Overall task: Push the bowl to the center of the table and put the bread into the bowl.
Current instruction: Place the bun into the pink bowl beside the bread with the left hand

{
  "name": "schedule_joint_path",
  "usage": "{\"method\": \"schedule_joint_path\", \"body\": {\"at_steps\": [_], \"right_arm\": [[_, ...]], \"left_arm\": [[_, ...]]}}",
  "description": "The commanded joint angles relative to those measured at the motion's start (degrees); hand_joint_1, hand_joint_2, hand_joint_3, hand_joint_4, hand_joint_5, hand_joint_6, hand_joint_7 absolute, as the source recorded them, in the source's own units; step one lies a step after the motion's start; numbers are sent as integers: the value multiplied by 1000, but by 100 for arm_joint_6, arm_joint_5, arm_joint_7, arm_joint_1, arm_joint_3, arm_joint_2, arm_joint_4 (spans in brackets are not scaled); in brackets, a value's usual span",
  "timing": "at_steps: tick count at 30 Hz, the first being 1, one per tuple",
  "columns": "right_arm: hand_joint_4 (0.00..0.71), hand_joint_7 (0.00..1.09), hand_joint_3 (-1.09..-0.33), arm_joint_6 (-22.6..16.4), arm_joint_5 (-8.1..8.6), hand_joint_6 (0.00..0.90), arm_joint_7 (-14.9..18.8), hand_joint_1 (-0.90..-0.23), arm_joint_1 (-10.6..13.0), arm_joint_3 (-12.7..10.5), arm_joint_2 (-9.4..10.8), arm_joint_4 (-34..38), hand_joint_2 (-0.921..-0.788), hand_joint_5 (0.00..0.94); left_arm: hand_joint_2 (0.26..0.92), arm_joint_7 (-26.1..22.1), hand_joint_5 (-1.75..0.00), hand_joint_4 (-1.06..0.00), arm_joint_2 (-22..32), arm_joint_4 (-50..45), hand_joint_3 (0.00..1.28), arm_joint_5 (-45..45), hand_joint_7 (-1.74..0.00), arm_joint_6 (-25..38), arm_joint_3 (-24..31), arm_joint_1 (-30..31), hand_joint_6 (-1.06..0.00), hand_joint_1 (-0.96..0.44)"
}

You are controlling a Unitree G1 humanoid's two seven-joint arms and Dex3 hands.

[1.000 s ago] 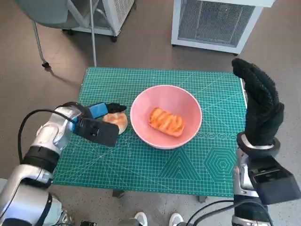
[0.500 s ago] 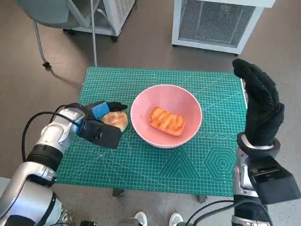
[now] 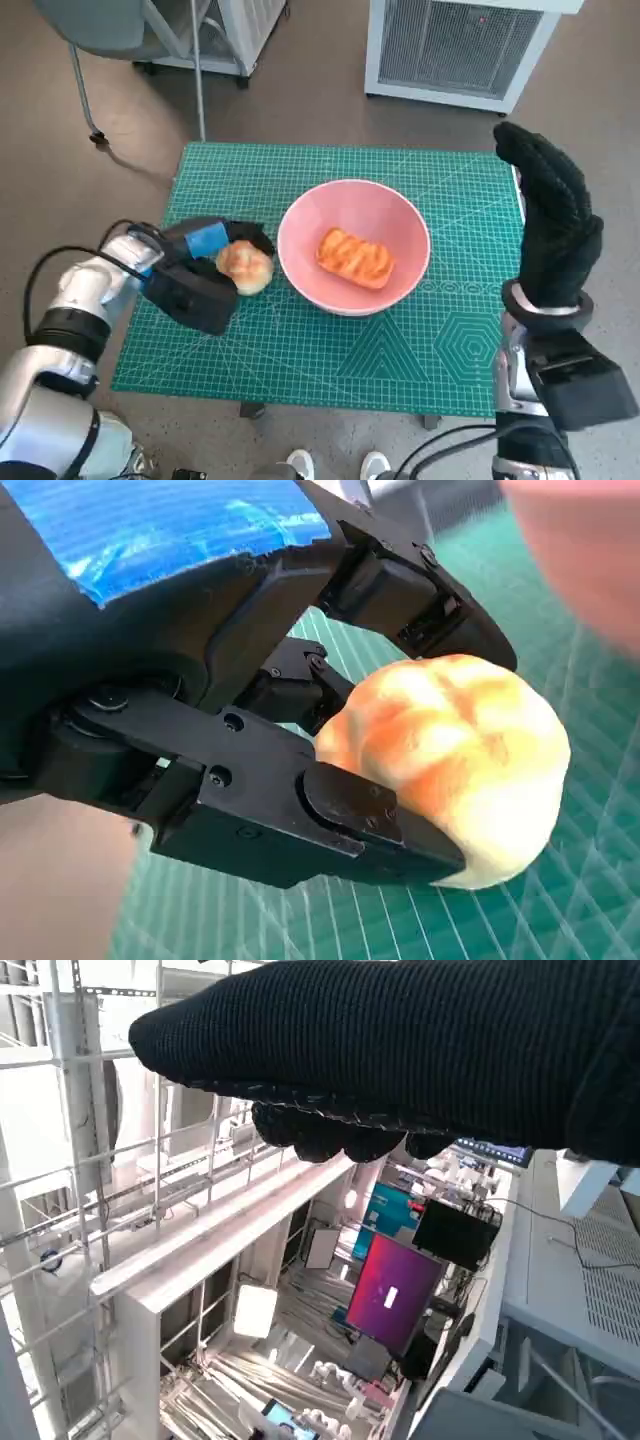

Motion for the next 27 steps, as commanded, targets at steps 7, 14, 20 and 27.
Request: {"method": "schedule_joint_path", "body": {"at_steps": [7,14,20,27], "right_arm": [[266,654,-738,115,44,-1,28,-483,39,34,0,30,-921,10],[265,662,-740,121,47,-1,31,-478,43,41,-8,8,-921,10],[265,669,-742,126,31,-1,18,-471,58,48,-2,-29,-921,9],[265,670,-744,101,14,-1,4,-466,81,50,13,-39,-921,9]], "left_arm": [[920,-47,-1120,-665,210,-2051,77,-1275,-1229,-68,1423,-219,-631,1],[920,-253,-1125,-643,5,-2855,92,-1214,-1260,200,1537,-211,-620,0],[920,-302,-1152,-625,-218,-2869,104,-1005,-1260,158,1357,-339,-610,0],[921,-322,-1183,-624,-506,-2551,107,-794,-1241,-39,1077,-542,-601,0]]}}
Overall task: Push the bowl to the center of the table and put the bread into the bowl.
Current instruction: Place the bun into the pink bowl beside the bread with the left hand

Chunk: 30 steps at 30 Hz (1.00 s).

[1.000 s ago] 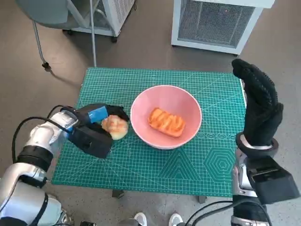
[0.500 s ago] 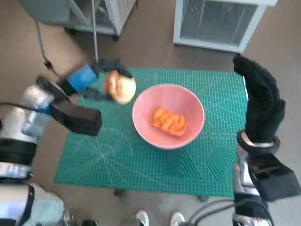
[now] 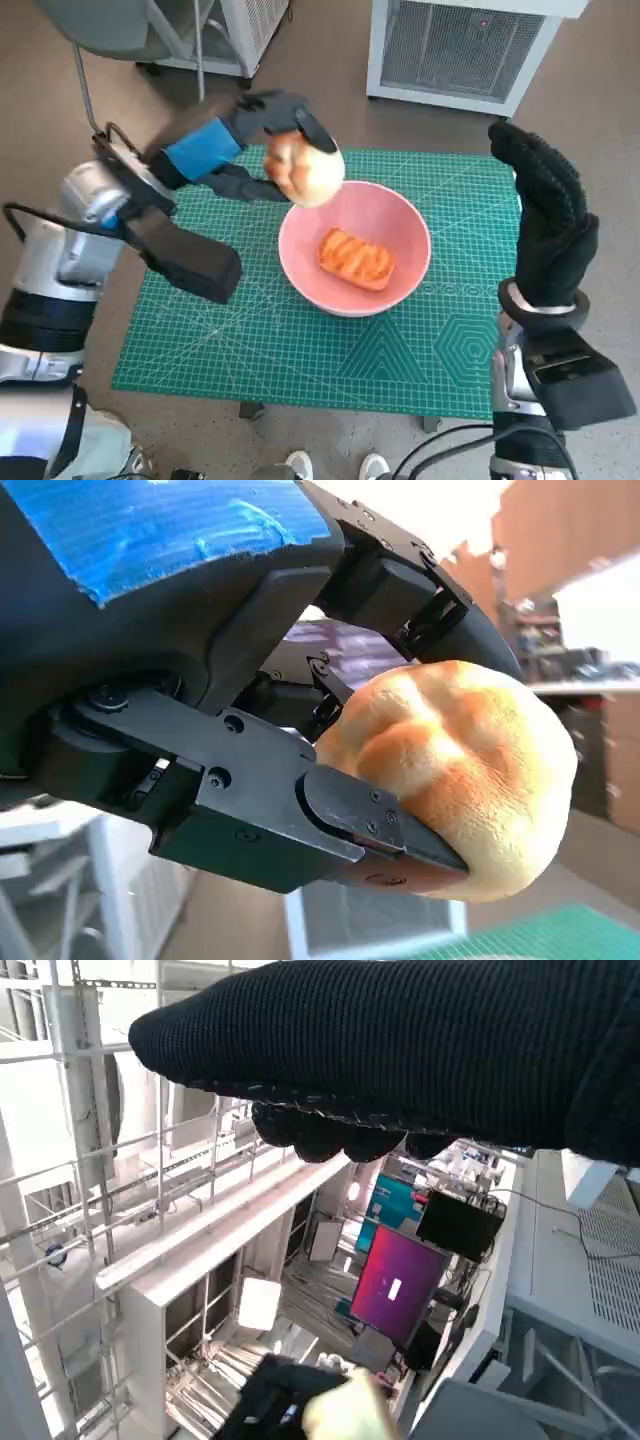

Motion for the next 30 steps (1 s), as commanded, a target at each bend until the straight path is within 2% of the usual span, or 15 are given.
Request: {"method": "schedule_joint_path", "body": {"at_steps": [1,7,9,12,14,15,16,17,19,20,24,30], "right_arm": [[265,671,-744,47,-14,-1,-2,-465,98,7,21,9,-921,9],[265,670,-744,17,10,-1,10,-465,93,-21,-4,52,-921,8],[265,670,-744,9,9,-1,9,-465,95,-27,-8,56,-921,8],[266,671,-744,2,6,-1,6,-464,100,-36,-12,53,-921,8],[266,671,-744,-1,4,-1,4,-464,104,-42,-13,45,-921,8],[266,671,-743,-2,2,-1,3,-464,104,-44,-13,42,-921,8],[266,671,-743,-4,3,-1,3,-463,108,-48,-15,37,-921,8],[266,671,-743,-7,2,-1,2,-463,105,-51,-17,43,-921,8],[267,671,-742,-8,4,-1,1,-464,102,-57,-18,44,-921,8],[267,671,-741,-10,-1,-1,-3,-464,102,-58,-16,41,-921,8],[267,672,-742,3,-32,-1,-25,-462,85,-60,-8,19,-921,8],[267,671,-744,55,-43,-1,-47,-459,35,-66,-6,-21,-921,8]], "left_arm": [[921,-32,-1188,-625,-195,265,107,172,-1238,-118,-194,-260,-600,0],[921,-99,-1190,-640,-399,663,99,209,-1220,-311,-381,-367,-601,-1],[921,-252,-1200,-644,-466,773,103,128,-1217,-299,-421,-356,-589,-1],[921,-774,-1246,-624,-528,762,135,-50,-1239,-31,-445,-273,-539,-1],[921,-1222,-1311,-535,-546,665,199,-141,-1326,261,-461,-218,-479,-1],[921,-1420,-1074,-466,-553,608,229,-172,-1380,401,-467,-196,-464,-125],[921,-1668,-955,-461,-558,530,239,-185,-1398,580,-486,-174,-460,-169],[903,-1841,-739,-451,-563,477,235,-193,-1273,709,-497,-162,-423,-194],[896,-2176,-369,-477,-576,383,135,-221,-718,935,-522,-150,-453,-174],[903,-2323,-246,-496,-575,333,92,-237,-536,1022,-529,-144,-480,-173],[915,-2644,-58,-499,-567,131,30,-333,-262,1225,-468,-89,-503,-222],[920,-2659,-8,-463,-498,-106,17,-739,-188,1087,-190,103,-509,-271]]}}
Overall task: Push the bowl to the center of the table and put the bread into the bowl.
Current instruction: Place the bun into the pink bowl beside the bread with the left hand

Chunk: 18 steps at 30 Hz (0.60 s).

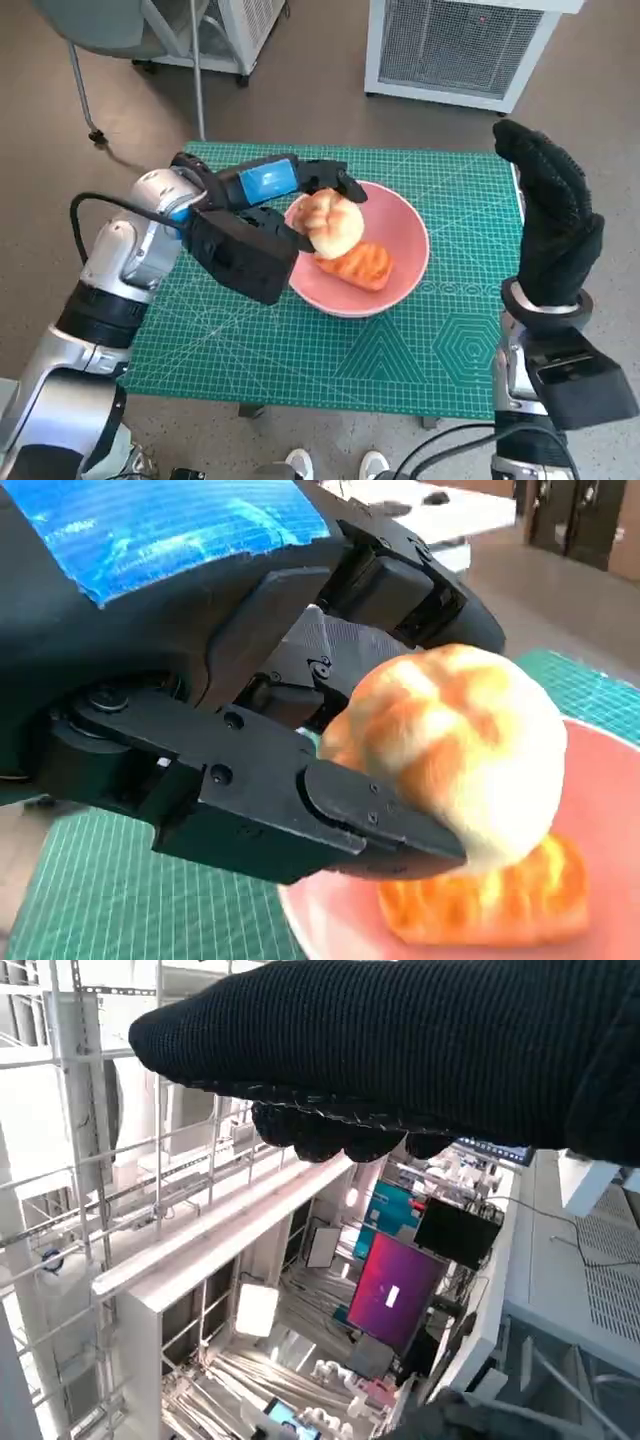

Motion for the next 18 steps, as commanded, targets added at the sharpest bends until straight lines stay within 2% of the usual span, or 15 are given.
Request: {"method": "schedule_joint_path", "body": {"at_steps": [1,9,18], "right_arm": [[267,670,-744,78,-38,-1,-44,-459,29,-19,-1,-12,-921,8],[267,668,-745,108,-75,-1,-65,-463,-13,-5,5,-74,-921,7],[269,665,-751,161,-33,-1,-37,-447,-114,-38,-61,-86,-921,8]], "left_arm": [[920,-78,-5,-454,67,-240,16,-435,-181,-77,262,171,-508,-275],[921,-541,0,-426,194,-694,29,-1051,-152,243,615,301,-491,-282],[921,-976,-3,-429,326,-1412,54,-1819,-134,855,1113,526,-479,-289]]}}
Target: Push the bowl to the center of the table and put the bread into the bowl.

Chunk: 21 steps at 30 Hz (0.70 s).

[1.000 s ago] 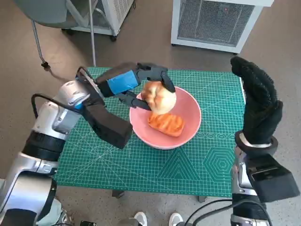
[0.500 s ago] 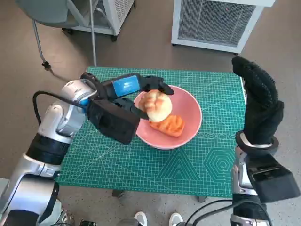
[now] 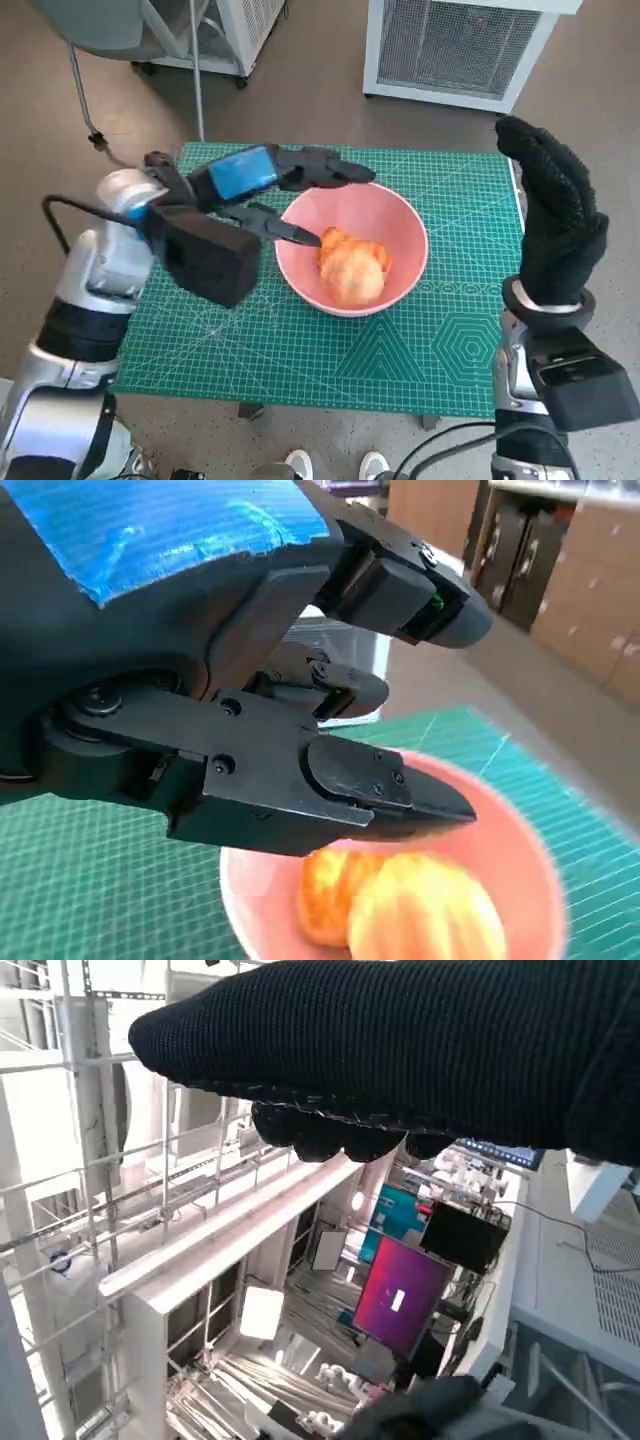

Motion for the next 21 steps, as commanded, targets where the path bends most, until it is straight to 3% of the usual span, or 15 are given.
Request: {"method": "schedule_joint_path", "body": {"at_steps": [1,10,14,21], "right_arm": [[269,665,-752,101,-17,-1,-13,-447,-65,-26,-52,6,-921,8],[288,692,-749,332,82,8,32,-460,-269,-49,-113,-98,-921,16],[309,718,-734,465,141,27,53,-477,-341,-38,-102,-203,-921,26],[314,724,-714,512,249,9,162,-504,-453,16,-88,-241,-921,27]], "left_arm": [[921,-174,-3,-430,108,-364,56,-433,-133,283,285,146,-479,-290],[921,292,-21,-454,6,-441,72,-1062,-120,233,983,379,-488,-278],[921,887,-27,-474,-391,-177,64,-1497,-117,-288,1413,619,-494,-286],[921,1867,-8,-448,-1240,669,72,-2103,-88,-1765,1927,827,-476,-343]]}}
